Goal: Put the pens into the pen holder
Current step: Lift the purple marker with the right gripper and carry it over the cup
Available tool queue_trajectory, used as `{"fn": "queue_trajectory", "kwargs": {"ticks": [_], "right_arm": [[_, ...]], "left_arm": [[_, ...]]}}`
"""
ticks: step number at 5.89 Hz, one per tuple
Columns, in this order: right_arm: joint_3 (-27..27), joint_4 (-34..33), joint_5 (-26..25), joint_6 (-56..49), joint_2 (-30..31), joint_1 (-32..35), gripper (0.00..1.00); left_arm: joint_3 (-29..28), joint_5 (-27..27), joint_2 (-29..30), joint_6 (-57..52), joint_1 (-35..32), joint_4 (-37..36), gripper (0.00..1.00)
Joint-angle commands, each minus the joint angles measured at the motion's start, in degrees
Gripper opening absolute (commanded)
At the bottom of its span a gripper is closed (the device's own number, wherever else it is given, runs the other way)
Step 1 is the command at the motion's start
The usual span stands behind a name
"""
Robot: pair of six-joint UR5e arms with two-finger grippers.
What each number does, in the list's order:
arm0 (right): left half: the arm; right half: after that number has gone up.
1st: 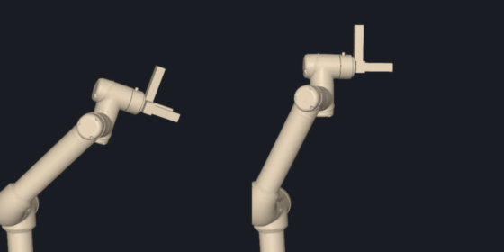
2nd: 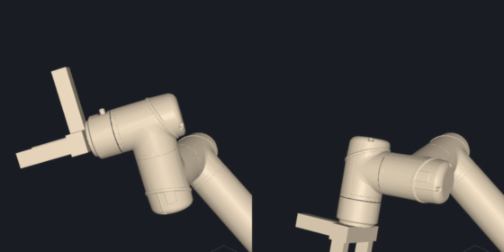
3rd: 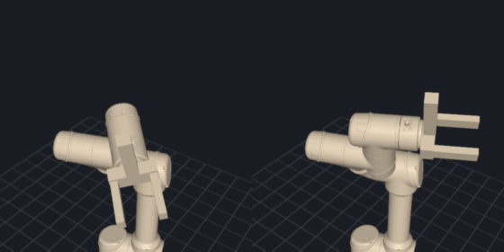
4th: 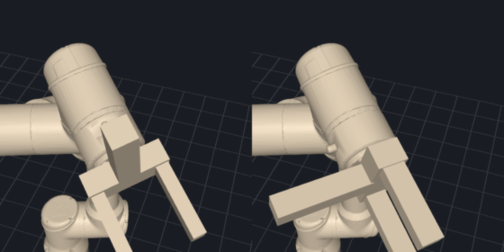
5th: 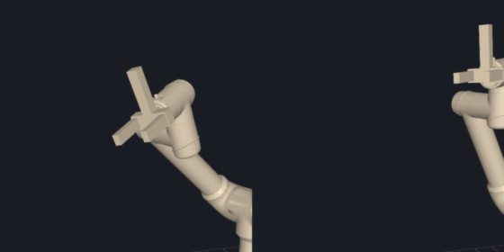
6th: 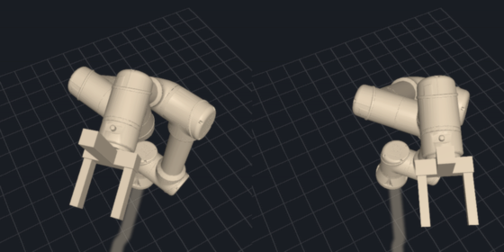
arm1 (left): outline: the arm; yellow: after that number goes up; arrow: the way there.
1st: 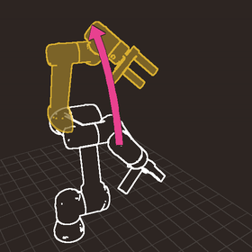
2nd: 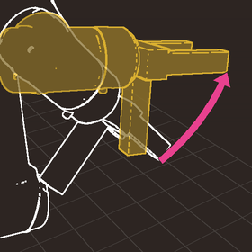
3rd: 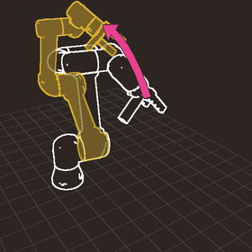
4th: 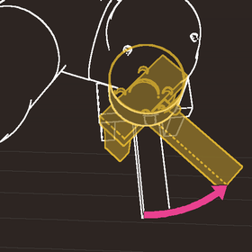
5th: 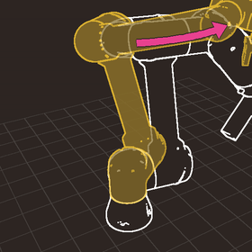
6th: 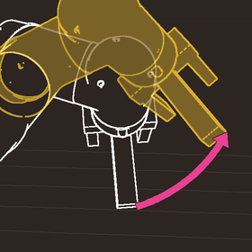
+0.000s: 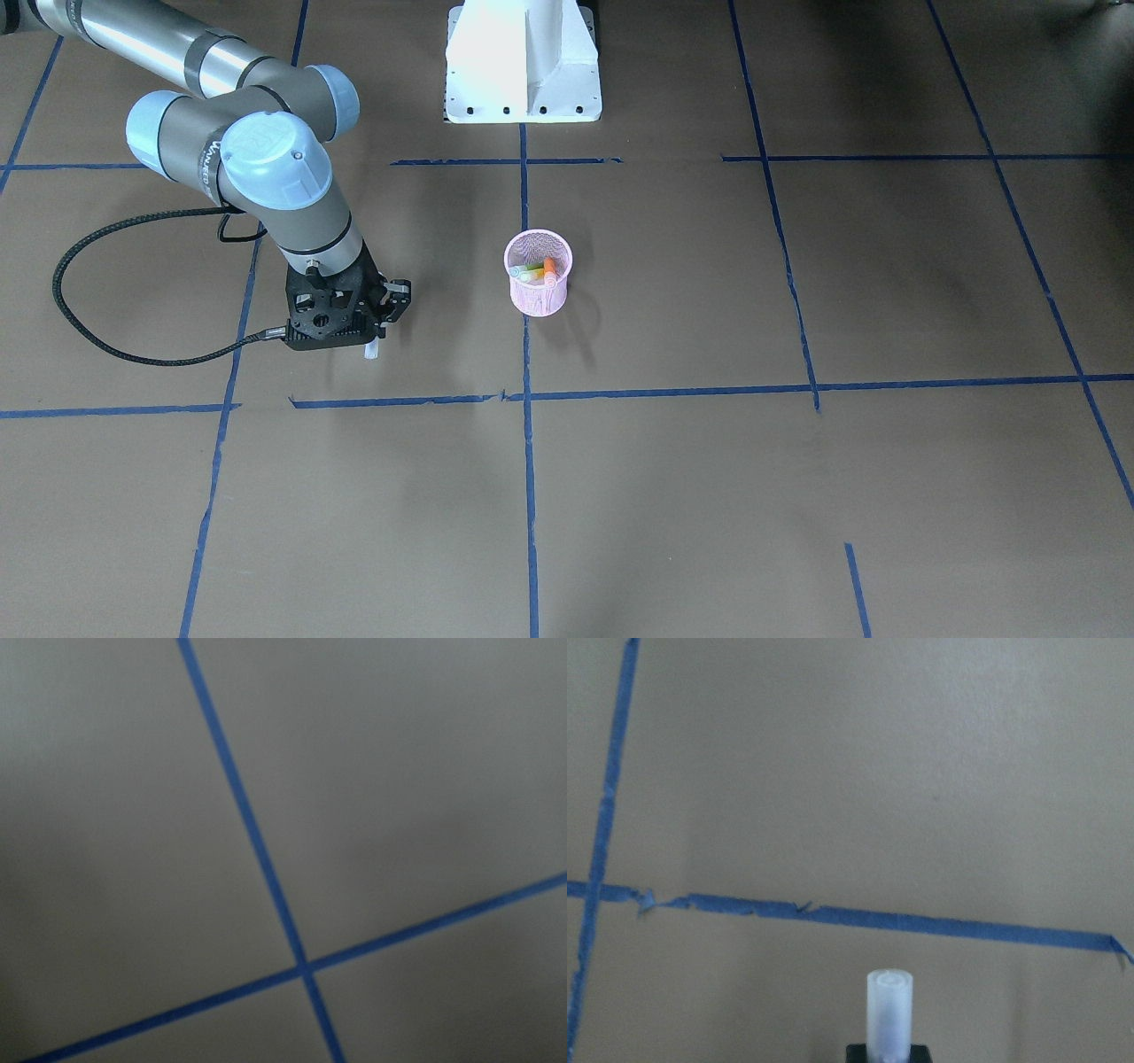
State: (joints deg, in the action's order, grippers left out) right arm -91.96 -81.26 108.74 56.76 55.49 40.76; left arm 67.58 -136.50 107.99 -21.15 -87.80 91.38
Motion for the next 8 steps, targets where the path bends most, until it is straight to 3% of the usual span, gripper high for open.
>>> {"fn": "queue_trajectory", "kwargs": {"ticks": [1, 3, 4, 6, 8], "right_arm": [[-2.15, 2.16, -13.03, -1.37, -4.22, -0.77, 0.0], [-14.41, -0.19, -14.69, -4.98, -2.59, -0.42, 0.0], [-16.04, -0.39, -19.39, -4.9, -2.58, -0.51, 0.0], [-15.1, -0.48, -31.06, -2.19, -5.46, -11.43, 0.0], [-14.39, -0.39, -37.25, 2.11, -7.05, -18.06, 0.0]], "left_arm": [[-0.08, 0.0, -3.74, -1.53, -0.53, 1.52, 1.0], [-0.08, 0.09, -4.37, -1.26, -0.53, 1.52, 1.0], [0.0, 0.09, -4.28, -1.09, -0.53, 1.52, 1.0], [0.09, 0.09, -4.28, -1.08, -0.53, 1.52, 1.0], [0.09, 1.32, -4.37, -1.17, -0.44, 1.52, 1.0]]}}
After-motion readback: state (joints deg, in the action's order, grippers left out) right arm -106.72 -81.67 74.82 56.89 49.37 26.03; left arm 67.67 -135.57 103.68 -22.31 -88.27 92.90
